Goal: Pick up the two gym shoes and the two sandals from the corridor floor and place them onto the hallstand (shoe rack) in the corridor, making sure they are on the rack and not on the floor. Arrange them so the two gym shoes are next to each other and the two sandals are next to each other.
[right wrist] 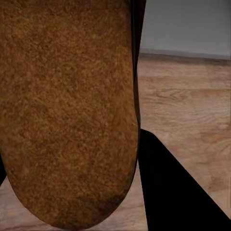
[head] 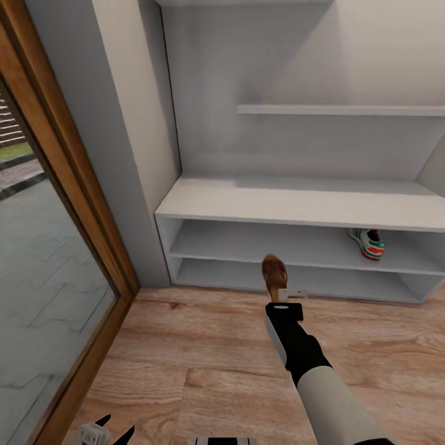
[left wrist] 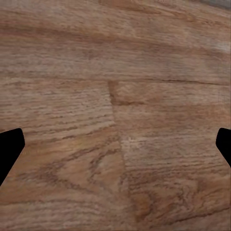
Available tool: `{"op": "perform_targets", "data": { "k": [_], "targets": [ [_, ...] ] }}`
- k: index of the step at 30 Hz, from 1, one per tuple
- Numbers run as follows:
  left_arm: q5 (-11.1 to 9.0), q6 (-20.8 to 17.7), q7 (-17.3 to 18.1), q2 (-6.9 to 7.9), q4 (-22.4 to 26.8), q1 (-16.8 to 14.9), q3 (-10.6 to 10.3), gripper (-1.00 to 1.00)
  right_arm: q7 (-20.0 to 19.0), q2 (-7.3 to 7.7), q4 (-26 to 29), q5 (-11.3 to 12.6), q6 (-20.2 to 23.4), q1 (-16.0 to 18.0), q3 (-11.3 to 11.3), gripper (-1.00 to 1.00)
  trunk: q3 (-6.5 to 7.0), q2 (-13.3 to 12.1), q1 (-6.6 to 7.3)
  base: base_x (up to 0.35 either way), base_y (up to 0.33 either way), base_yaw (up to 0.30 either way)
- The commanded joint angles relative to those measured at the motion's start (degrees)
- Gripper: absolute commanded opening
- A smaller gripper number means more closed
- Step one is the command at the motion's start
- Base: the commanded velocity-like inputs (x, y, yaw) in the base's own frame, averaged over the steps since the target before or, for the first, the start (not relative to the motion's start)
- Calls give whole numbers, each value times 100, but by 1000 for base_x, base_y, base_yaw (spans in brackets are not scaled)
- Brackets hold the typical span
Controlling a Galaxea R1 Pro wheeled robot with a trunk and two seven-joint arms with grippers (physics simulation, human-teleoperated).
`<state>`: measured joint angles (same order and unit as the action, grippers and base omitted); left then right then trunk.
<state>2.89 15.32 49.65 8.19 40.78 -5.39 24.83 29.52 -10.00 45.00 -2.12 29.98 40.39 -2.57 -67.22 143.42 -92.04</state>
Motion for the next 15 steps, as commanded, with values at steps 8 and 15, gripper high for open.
{"op": "perform_targets", "data": {
  "k": [8,15],
  "targets": [
    [29,24,27,-10,0,-4,22,100,19,0,136,-7,35,3,1,-100,-7,2,-2,234,0,7],
    [29,24,25,-11,0,-5,22,100,241,0,140,-11,41,1,42,-100,-7,2,-2,44,0,0]
  ]
}}
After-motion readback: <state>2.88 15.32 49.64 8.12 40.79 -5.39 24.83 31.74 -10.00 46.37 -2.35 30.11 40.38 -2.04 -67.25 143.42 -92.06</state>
